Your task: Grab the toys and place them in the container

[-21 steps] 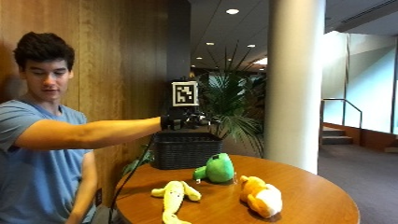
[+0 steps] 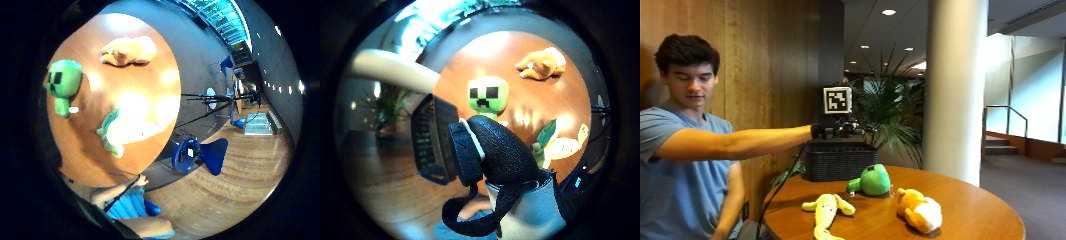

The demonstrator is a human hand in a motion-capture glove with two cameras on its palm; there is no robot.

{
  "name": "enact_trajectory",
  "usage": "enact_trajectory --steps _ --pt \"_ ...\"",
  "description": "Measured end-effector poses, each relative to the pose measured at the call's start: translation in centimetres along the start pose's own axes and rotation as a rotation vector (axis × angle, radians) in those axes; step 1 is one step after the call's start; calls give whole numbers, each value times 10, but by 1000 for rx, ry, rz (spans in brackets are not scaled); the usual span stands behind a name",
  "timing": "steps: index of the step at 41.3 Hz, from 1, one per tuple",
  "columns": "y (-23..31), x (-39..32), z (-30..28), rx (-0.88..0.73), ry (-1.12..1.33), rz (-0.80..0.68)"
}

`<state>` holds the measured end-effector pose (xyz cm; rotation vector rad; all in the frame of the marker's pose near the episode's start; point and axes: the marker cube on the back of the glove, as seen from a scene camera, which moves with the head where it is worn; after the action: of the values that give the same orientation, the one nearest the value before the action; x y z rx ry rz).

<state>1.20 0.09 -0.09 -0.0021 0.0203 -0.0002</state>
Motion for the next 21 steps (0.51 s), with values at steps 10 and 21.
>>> enact_trajectory --steps 10,21 --pt "0 21 -4 -10 -27 93" --pt "20 50 18 -69 15 61"
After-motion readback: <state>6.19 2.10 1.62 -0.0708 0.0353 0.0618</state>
